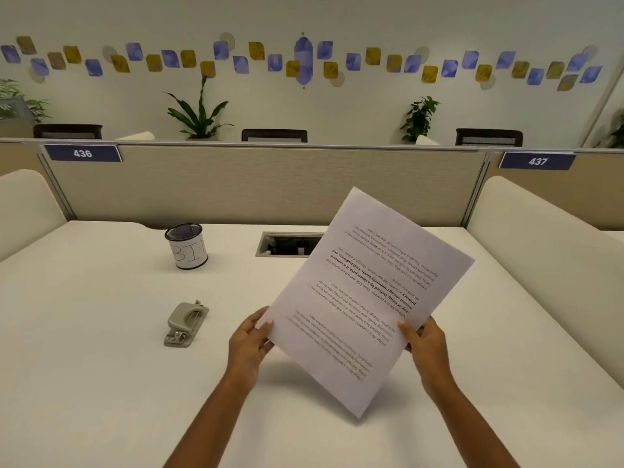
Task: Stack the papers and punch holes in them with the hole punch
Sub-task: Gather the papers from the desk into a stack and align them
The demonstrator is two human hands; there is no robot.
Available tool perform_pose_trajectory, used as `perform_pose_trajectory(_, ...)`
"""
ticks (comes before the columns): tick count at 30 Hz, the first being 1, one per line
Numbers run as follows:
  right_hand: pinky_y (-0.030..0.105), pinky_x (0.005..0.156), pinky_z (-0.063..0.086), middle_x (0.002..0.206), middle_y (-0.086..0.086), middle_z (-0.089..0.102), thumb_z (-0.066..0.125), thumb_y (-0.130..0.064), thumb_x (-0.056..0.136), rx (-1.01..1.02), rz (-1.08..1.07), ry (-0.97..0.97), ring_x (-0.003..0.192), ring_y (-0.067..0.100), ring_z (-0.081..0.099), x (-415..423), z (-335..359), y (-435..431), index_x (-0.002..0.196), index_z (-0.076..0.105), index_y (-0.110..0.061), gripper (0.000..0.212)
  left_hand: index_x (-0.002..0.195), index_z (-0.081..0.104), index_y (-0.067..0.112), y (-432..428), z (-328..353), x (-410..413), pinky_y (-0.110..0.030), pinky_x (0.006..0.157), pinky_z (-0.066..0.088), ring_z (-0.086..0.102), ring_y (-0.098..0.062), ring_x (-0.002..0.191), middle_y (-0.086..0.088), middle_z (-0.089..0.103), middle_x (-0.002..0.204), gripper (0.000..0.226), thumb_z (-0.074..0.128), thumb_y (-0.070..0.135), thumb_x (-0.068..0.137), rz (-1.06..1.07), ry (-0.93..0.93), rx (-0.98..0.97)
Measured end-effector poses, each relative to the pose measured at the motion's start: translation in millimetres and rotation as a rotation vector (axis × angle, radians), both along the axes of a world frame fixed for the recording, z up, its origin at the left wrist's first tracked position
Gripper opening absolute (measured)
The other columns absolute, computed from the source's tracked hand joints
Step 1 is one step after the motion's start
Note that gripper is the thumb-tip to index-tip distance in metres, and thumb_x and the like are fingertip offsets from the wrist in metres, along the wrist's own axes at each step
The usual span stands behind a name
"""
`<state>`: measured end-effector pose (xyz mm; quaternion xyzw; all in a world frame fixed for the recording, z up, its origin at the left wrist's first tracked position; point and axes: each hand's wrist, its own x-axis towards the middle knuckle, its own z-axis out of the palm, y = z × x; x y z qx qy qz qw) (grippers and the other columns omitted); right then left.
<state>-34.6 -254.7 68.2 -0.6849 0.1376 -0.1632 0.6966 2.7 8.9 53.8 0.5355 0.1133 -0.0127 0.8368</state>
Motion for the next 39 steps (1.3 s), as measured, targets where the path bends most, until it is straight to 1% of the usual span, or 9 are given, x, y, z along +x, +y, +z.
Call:
perform_pose_trajectory(2,0.01,0.056,0.055,0.091,-0.002,0.064,0.052,-0.004,0.09,-0.063,0.025,-0.033,0.081,0.008,0.061,1,7,-5,0.104,0.055,-0.014,0.018,0.106,0.06,0.016,11,5,6,-0.019,0.064,0.055,0.062,-0.014,0.08,0.0,0.068,0.091,0.021,0.055,0.008,0.087,-0.06,-0.014,0.106)
perform_pose_trajectory(8,0.022,0.065,0.052,0.092,0.002,0.064,0.048,-0.006,0.092,-0.238,0.119,-0.153,0.08,0.014,0.064,5,26,11,0.098,0.058,-0.015,0.014,0.112,0.062,0.004,8,26,11,-0.014,0.058,0.056,0.071,-0.003,0.069,-0.001,0.07,0.092,0.026,0.054,0.009,0.088,-0.289,-0.142,0.435)
perform_pose_trajectory(14,0.008,0.06,0.053,0.091,-0.013,0.062,0.047,-0.005,0.092,-0.291,0.098,-0.298,0.076,0.001,0.065,8,42,23,0.105,0.054,-0.015,0.017,0.112,0.061,0.007,9,44,19,-0.013,0.061,0.056,0.07,0.001,0.067,-0.005,0.064,0.106,0.027,0.052,0.002,0.088,-0.158,-0.271,0.367)
perform_pose_trajectory(19,0.008,0.06,0.054,0.09,-0.011,0.061,0.048,-0.008,0.092,-0.294,0.154,-0.288,0.08,0.005,0.063,10,42,29,0.103,0.051,-0.023,0.019,0.112,0.058,0.014,15,46,18,-0.011,0.061,0.055,0.069,0.003,0.067,-0.008,0.063,0.11,0.029,0.053,0.001,0.087,-0.137,-0.284,0.347)
perform_pose_trajectory(25,0.007,0.059,0.053,0.09,-0.014,0.063,0.048,-0.01,0.093,-0.245,0.155,-0.289,0.076,-0.004,0.066,11,45,33,0.096,0.052,-0.03,0.021,0.108,0.061,0.017,18,49,14,-0.012,0.058,0.056,0.07,0.0,0.066,0.01,0.075,0.082,0.026,0.054,0.004,0.087,-0.101,-0.311,0.349)
perform_pose_trajectory(30,0.007,0.059,0.053,0.098,-0.002,0.063,0.051,-0.01,0.091,-0.222,0.189,-0.194,0.083,0.002,0.062,12,35,33,0.102,0.05,-0.02,0.015,0.105,0.063,0.018,18,42,10,-0.014,0.06,0.057,0.069,-0.003,0.07,0.004,0.069,0.096,0.027,0.058,0.002,0.083,-0.119,-0.278,0.354)
perform_pose_trajectory(35,0.003,0.056,0.047,0.091,0.004,0.066,0.056,-0.01,0.089,-0.271,0.14,-0.013,0.087,0.025,0.065,7,12,28,0.109,0.052,-0.011,0.02,0.091,0.065,0.017,13,37,9,-0.013,0.057,0.056,0.069,0.001,0.063,0.018,0.075,0.069,0.018,0.053,0.005,0.087,-0.107,-0.243,0.339)
perform_pose_trajectory(37,0.012,0.068,0.048,0.101,0.008,0.066,0.057,-0.01,0.089,-0.276,0.095,0.091,0.1,0.029,0.062,3,1,27,0.117,0.051,-0.009,0.03,0.087,0.065,0.021,9,37,9,-0.014,0.056,0.056,0.068,0.001,0.062,0.019,0.074,0.068,0.02,0.052,0.006,0.088,-0.083,-0.238,0.313)
perform_pose_trajectory(39,0.031,0.09,0.046,0.129,0.016,0.054,0.059,-0.012,0.088,-0.241,0.07,0.186,0.118,0.03,0.052,-2,-11,29,0.131,0.042,-0.007,0.047,0.086,0.066,0.02,5,36,9,-0.015,0.057,0.057,0.069,0.0,0.062,0.017,0.075,0.067,0.02,0.051,0.006,0.089,-0.046,-0.232,0.266)
